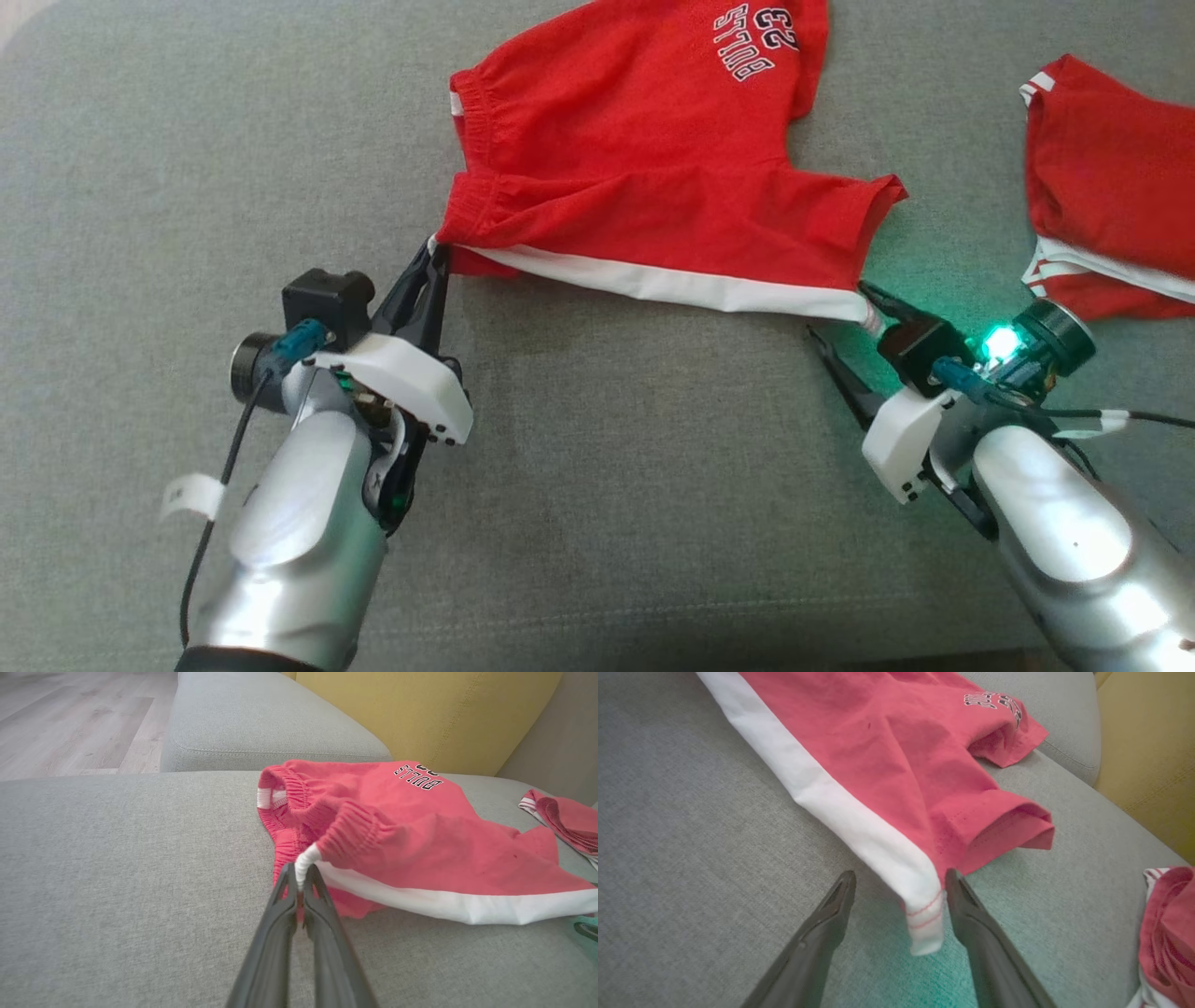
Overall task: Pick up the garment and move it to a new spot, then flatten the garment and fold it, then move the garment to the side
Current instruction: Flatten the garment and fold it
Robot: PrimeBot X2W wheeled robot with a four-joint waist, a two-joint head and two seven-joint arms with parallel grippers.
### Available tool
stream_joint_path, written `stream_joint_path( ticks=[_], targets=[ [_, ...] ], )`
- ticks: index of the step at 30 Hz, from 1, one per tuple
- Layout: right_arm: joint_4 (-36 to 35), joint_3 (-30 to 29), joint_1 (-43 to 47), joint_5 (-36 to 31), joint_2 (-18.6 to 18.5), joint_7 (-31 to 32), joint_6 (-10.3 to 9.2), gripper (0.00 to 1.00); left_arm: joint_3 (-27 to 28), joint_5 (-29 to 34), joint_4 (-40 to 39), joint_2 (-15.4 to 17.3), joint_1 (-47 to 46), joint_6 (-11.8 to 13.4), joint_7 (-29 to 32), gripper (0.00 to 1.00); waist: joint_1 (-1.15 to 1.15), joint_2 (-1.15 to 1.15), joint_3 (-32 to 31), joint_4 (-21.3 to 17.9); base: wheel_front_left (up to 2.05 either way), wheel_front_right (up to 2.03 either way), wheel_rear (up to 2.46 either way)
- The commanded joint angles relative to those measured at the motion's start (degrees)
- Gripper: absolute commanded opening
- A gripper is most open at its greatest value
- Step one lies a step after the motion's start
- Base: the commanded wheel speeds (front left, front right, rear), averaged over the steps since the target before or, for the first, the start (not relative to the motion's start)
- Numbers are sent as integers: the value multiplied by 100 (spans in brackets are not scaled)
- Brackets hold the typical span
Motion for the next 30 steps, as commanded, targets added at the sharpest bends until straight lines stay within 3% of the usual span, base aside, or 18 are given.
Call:
stream_joint_path(
  ticks=[1, 9, 17, 23, 30],
  targets=[
    [-90, 89, -120, 4, -58, -77, 37, 0, 210, 60, -140, 76, -185, -29, -71, 0, 0, 0, -9, 4, 0, 0, 0],
    [-170, 85, -334, 16, -193, -352, 37, 0, 354, 79, -173, 102, -214, -44, -71, 0, 0, 0, -190, -27, 0, 0, 0],
    [-925, -235, -854, -66, -531, -581, 37, 0, 588, 1, -849, 255, -523, -121, -71, 0, 0, 0, -701, -165, 0, 0, 0],
    [-2015, -496, -994, -16, -902, -389, 37, 0, 777, -126, -1885, 437, -660, -47, 73, 0, 0, 0, -1251, -302, 0, 0, 0],
    [-3457, -869, -318, 169, -1240, 160, 37, 0, 850, -208, -3546, 711, -13, 123, 713, 0, 0, 0, -1595, -394, 0, 0, 0]
  ],
)
